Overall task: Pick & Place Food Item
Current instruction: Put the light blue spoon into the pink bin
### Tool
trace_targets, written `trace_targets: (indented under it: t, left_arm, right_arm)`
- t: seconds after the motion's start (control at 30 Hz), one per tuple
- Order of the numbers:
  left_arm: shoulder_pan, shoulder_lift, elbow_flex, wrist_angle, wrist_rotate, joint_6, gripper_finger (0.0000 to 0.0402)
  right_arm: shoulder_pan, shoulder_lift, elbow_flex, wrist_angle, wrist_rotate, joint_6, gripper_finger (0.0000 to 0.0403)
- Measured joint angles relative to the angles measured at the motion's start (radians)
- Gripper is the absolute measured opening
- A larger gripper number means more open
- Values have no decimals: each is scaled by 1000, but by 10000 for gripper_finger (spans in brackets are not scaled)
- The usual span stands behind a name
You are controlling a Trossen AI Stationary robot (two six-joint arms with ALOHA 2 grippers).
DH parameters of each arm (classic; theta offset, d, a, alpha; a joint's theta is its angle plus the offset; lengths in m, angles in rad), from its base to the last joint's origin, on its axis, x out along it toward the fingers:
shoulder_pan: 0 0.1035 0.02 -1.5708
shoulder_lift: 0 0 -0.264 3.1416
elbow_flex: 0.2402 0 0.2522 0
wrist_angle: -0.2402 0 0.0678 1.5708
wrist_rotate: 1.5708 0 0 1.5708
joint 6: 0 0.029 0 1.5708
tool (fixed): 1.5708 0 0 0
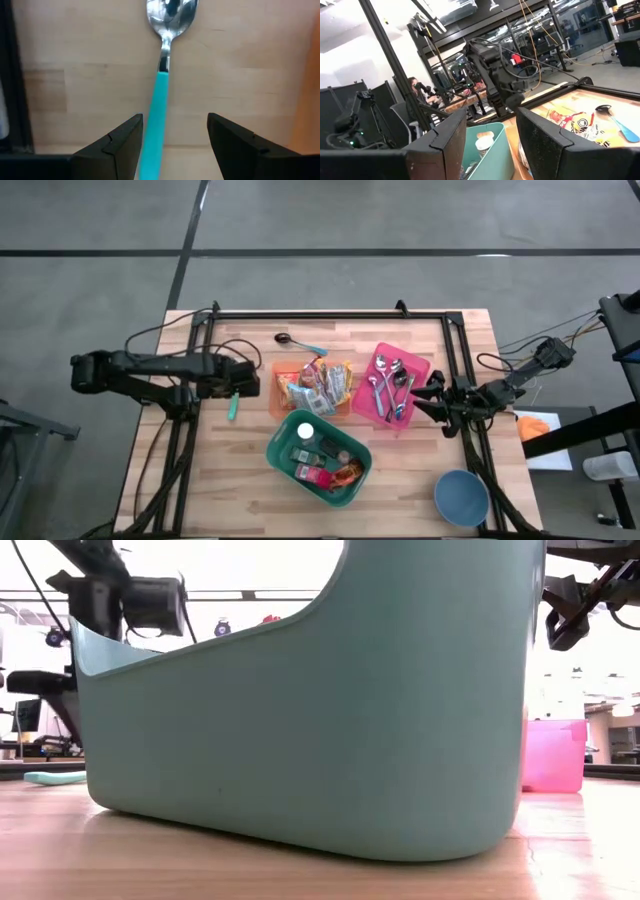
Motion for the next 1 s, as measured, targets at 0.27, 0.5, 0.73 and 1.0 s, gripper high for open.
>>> trace_targets:
  t: [0.27,0.5,0.73,1.0]
  left_arm:
    - [43,0,-118,151,-3,119,222]
    - [54,0,-160,204,4,147,222]
    - [56,1,-160,208,4,209,196]
    - [57,46,-156,211,0,203,98]
  right_arm:
    - [0,0,0,0,0,0,171]
    - [0,0,0,0,0,0,171]
    - [0,0,0,0,0,0,171]
    - [0,0,0,0,0,0,171]
